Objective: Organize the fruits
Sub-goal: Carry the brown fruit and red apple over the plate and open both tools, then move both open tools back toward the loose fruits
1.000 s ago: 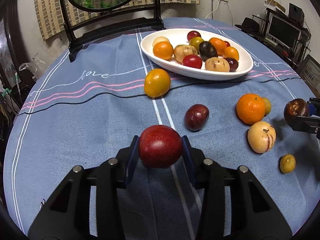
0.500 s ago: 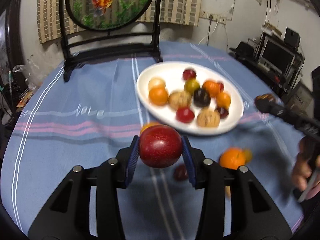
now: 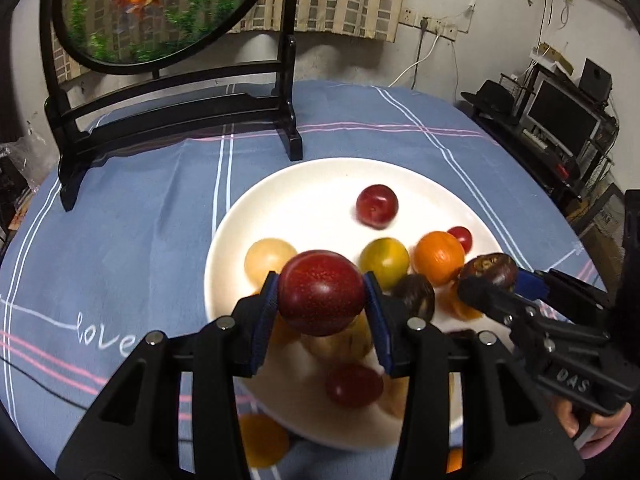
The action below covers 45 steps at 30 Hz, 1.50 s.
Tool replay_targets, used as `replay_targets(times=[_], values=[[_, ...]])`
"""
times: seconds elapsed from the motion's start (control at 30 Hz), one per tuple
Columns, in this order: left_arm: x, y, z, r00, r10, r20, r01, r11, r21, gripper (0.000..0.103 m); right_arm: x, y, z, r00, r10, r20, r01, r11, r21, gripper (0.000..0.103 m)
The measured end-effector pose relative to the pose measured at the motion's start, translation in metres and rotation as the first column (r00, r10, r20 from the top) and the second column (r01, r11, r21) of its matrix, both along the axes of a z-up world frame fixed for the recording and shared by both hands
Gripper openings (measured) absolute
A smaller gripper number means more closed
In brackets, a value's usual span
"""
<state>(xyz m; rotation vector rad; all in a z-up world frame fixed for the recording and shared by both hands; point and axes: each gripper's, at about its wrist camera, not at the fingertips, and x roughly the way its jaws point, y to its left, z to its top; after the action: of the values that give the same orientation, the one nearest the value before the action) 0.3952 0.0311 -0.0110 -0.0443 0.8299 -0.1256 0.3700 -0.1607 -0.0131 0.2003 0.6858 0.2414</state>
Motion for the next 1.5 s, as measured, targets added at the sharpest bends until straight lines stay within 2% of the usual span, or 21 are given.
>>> replay_targets(times=[0.03,0.07,0.1,0.2,0.33,0.5,0.6,0.7,0.73,0.77,0.9,0.97,1.03,1.17,1.3,1.4,1.5], values=[[0.001,-0.002,0.000,1.000,0.002,-0.002,-0.002,1.000,0.010,0.056,0.002,-0.001,0.000,1.000,0.001,-0.006,-0.001,1.000,-0.004,0.046],[0.000,-0.002,0.003,1.000,0.006,0.009,-0.006,1.000,0.016,0.077,0.002,-0.002,0.000,1.000,-0.003,-0.009,0.003,1.000,-0.007,0.056],[-0.004,-0.002,0.008,0.999,0.024,0.043,-0.025,0.999,0.023,0.082,-0.001,-0.004,0.002,1.000,-0.015,0.003,0.015,1.000,-0.008,0.066],[-0.021,0.000,0.022,0.996,0.029,0.087,-0.032,0.999,0.033,0.085,-0.008,-0.005,0.011,1.000,-0.012,0.020,0.012,1.000,-0.013,0.066],[-0.062,0.007,0.039,0.990,0.045,0.131,-0.053,0.997,0.056,0.098,-0.029,0.000,0.021,0.999,0.029,0.029,-0.029,0.999,-0.014,0.066],[-0.129,0.013,0.041,0.986,0.043,0.158,-0.055,0.996,0.074,0.101,-0.076,0.017,0.019,0.994,0.112,-0.001,-0.112,0.988,-0.106,0.066],[-0.166,0.016,0.026,0.985,0.034,0.171,-0.048,0.996,0.075,0.101,-0.107,0.023,0.014,0.991,0.135,0.013,-0.131,0.978,-0.164,0.066],[-0.186,0.023,0.004,0.983,0.058,0.175,-0.067,0.997,0.045,0.101,-0.138,0.028,0.002,0.987,0.159,0.011,-0.153,0.967,-0.203,0.066],[-0.188,0.024,-0.003,0.985,0.074,0.154,-0.082,0.996,0.047,0.101,-0.147,0.029,-0.004,0.983,0.181,-0.002,-0.178,0.964,-0.199,0.066],[-0.188,0.024,-0.008,0.988,0.094,0.120,-0.104,0.991,0.083,0.101,-0.153,0.030,-0.008,0.980,0.196,-0.015,-0.195,0.961,-0.197,0.066],[-0.200,0.025,-0.010,0.979,0.122,0.165,-0.144,0.981,0.127,0.101,-0.185,0.044,-0.022,0.948,0.313,-0.060,-0.318,0.919,-0.232,0.066],[-0.201,0.026,-0.010,0.978,0.118,0.170,-0.141,0.981,0.130,0.101,-0.197,0.052,-0.022,0.936,0.349,-0.050,-0.349,0.894,-0.282,0.066],[-0.199,0.026,-0.009,0.976,0.130,0.174,-0.154,0.979,0.131,0.101,-0.201,0.057,-0.020,0.924,0.380,-0.039,-0.374,0.880,-0.292,0.065],[-0.198,0.028,-0.009,0.976,0.136,0.168,-0.156,0.981,0.116,0.101,-0.204,0.061,-0.023,0.908,0.414,-0.067,-0.415,0.862,-0.291,0.055],[-0.197,0.028,-0.009,0.976,0.136,0.169,-0.156,0.981,0.116,0.101,-0.204,0.071,-0.034,0.896,0.426,-0.125,-0.442,0.834,-0.331,0.048],[-0.198,0.028,-0.010,0.978,0.132,0.163,-0.151,0.982,0.111,0.101,-0.207,0.076,-0.038,0.889,0.437,-0.140,-0.457,0.819,-0.348,0.045],[-0.198,0.028,-0.010,0.978,0.135,0.160,-0.154,0.982,0.113,0.101,-0.206,0.075,-0.041,0.891,0.429,-0.150,-0.453,0.819,-0.352,0.044]])
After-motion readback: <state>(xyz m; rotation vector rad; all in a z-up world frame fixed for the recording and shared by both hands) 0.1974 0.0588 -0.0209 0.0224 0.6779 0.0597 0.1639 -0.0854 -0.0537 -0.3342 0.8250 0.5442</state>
